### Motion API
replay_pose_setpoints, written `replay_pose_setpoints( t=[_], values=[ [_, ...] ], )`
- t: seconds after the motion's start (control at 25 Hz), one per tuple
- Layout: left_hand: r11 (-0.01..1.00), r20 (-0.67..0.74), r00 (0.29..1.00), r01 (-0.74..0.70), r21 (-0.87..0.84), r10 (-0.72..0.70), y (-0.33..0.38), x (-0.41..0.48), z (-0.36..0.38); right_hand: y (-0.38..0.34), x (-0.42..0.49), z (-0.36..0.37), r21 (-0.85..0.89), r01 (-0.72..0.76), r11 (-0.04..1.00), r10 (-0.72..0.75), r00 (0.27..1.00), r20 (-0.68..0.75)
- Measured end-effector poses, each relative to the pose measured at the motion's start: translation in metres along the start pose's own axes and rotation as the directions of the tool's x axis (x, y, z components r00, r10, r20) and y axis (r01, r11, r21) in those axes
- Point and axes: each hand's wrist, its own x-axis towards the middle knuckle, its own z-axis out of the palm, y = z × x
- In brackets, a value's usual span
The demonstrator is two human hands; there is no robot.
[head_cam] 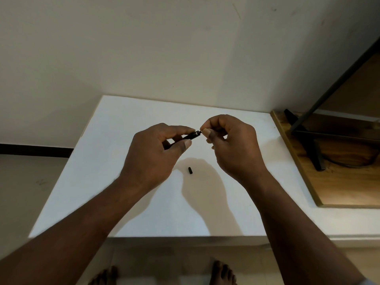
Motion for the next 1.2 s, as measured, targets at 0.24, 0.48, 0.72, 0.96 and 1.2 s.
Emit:
replay_pose_setpoints(
  t=[0.24, 0.48, 0.72, 0.96, 1.2],
  values=[
    [0.993, 0.001, 0.996, -0.088, 0.084, 0.088, -0.0006, -0.0019, 0.0001, 0.0050, 0.0000, -0.0003, -0.132, 0.059, 0.990, -0.058, 0.998, 0.009],
    [0.953, -0.002, 0.981, -0.187, 0.237, 0.193, -0.0004, -0.0003, -0.0008, 0.0036, -0.0001, 0.0006, -0.087, 0.037, 0.996, -0.035, 0.999, 0.024],
    [0.989, -0.015, 0.999, -0.043, 0.140, 0.045, -0.0003, -0.0025, 0.0018, 0.0025, 0.0008, -0.0004, 0.083, -0.124, 0.989, 0.117, 0.990, 0.080],
    [0.997, -0.023, 1.000, 0.021, 0.078, -0.019, 0.0015, -0.0033, 0.0040, 0.0044, 0.0020, -0.0013, 0.227, -0.232, 0.946, 0.200, 0.967, 0.156],
    [0.997, -0.036, 0.999, 0.004, 0.079, -0.001, 0.0020, -0.0029, 0.0020, 0.0023, -0.0004, 0.0003, 0.325, -0.291, 0.900, 0.239, 0.952, 0.191]
  ],
)
